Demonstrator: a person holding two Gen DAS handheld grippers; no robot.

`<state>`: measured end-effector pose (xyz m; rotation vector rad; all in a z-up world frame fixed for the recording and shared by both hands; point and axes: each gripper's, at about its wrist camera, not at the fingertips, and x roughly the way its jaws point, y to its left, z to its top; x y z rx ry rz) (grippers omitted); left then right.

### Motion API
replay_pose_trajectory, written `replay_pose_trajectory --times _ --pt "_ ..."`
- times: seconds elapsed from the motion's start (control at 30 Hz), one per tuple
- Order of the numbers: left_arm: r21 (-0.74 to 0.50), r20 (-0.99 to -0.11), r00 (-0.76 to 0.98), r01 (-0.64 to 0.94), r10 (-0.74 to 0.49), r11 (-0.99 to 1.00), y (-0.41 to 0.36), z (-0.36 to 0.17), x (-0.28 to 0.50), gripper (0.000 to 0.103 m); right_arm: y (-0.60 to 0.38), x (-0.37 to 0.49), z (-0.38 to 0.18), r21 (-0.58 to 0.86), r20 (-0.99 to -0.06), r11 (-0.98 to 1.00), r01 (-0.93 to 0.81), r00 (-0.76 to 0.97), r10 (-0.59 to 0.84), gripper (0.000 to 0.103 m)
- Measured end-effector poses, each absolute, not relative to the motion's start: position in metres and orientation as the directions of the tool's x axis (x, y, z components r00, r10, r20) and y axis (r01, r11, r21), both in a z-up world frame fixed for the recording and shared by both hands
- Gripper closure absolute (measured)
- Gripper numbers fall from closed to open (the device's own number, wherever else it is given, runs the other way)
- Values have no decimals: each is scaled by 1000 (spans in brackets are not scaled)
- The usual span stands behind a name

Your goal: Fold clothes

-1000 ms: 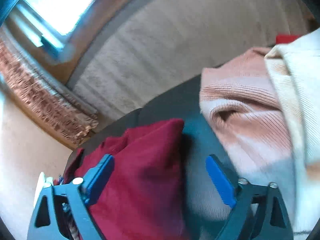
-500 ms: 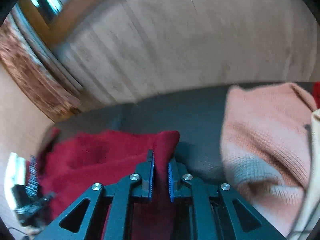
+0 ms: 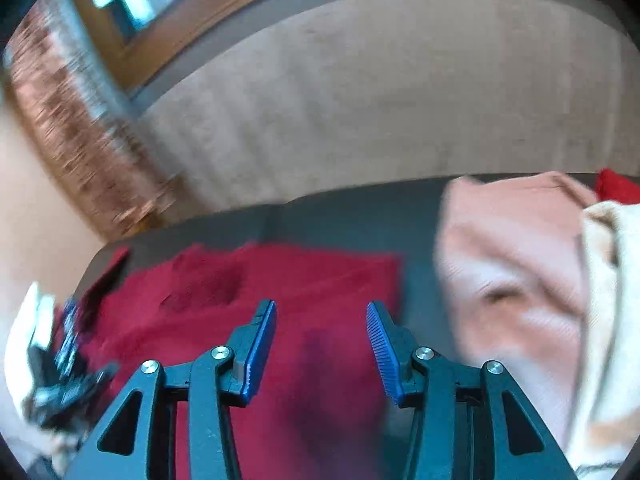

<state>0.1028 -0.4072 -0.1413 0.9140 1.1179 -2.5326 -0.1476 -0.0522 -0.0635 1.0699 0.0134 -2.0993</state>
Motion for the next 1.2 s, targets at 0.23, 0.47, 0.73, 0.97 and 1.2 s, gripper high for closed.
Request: replay_pose_trajectory --times 0.23,0.47,0.73,0.97,1.2 --pt "-496 -626 -778 453 -56 -741 -404 -106 96 94 -69 -106 -97 176 -746 -739 651 -402 -532 52" --pt "-479 -698 -712 547 -80 -686 -438 -135 80 98 -57 -108 -103 232 -712 -745 625 -413 -568 39" --pt "-522 -642 -758 542 -115 -658 -425 -102 89 93 -85 -92 -107 54 -756 -716 696 -439 -485 11" --pt "-333 -659 -750 361 -60 -871 -362 -75 42 89 -84 -96 -108 77 -752 -717 693 -432 -498 11" --pt "-414 -702 -712 417 -8 -809 -388 -116 15 98 -80 -98 -108 110 -744 -727 678 -428 -512 11"
